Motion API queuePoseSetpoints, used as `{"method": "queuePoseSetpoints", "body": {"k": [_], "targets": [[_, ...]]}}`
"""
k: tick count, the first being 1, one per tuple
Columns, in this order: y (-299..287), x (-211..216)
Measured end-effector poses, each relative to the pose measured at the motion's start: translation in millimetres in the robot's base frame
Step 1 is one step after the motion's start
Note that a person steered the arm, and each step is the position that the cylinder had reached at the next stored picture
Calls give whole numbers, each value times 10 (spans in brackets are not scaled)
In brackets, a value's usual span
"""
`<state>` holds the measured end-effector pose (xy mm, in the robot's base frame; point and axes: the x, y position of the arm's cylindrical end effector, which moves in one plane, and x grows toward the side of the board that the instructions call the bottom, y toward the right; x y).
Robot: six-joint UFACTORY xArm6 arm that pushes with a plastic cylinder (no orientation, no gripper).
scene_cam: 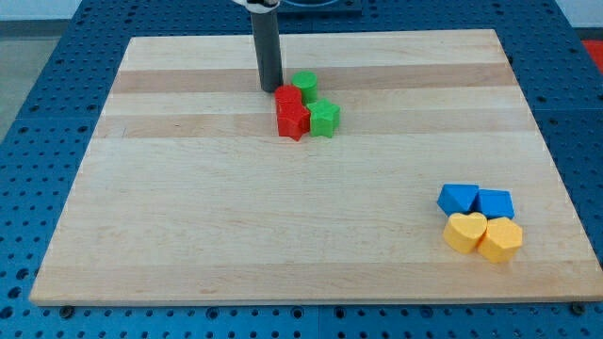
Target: Push the green circle on top of the green star
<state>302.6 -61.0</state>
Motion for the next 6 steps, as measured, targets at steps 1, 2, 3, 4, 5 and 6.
{"method": "queuePoseSetpoints", "body": {"k": [1,2,3,4,5,6], "targets": [[147,-134],[449,-134],[533,-109],[533,11],[541,82],[578,82]]}}
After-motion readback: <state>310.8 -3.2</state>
